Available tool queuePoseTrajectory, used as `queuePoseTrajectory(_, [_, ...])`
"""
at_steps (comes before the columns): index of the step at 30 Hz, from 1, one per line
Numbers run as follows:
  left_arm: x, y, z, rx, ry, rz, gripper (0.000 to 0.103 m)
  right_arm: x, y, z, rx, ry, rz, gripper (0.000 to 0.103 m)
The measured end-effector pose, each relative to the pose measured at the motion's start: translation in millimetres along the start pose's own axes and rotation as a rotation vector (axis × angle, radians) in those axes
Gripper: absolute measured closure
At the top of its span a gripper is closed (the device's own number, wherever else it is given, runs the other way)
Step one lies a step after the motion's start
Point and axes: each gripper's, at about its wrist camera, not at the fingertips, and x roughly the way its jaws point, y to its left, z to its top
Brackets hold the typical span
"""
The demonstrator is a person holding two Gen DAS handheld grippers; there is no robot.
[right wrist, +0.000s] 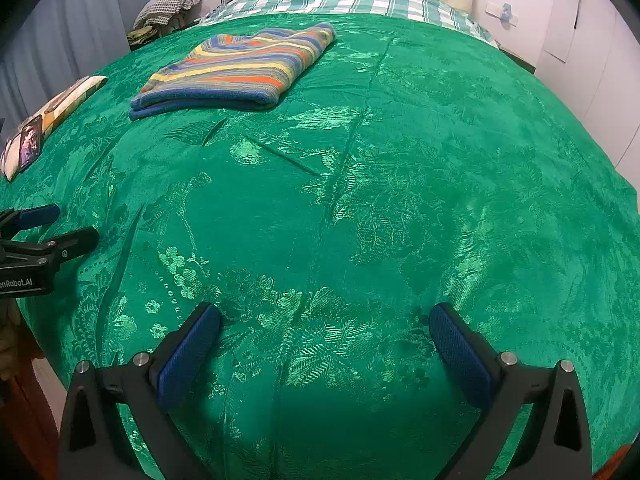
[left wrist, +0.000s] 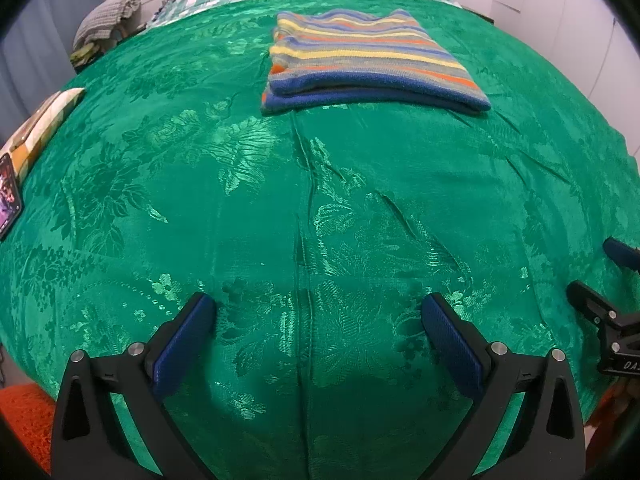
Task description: Fold small clothes
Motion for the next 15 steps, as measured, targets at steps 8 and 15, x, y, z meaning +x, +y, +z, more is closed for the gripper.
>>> queuePoseTrajectory(8, [0.9, -1.0, 0.4, 0.002, 0.003, 0.003, 0.0, 1.5, 0.2, 0.1, -0.002, 0.006, -0.005, 0.0])
queuePoseTrajectory(15, [1.2, -0.2, 0.2, 0.003, 0.004, -0.004, 0.0, 1.6, 0.8, 0.3, -0.005, 0.006, -0.01, 0.0])
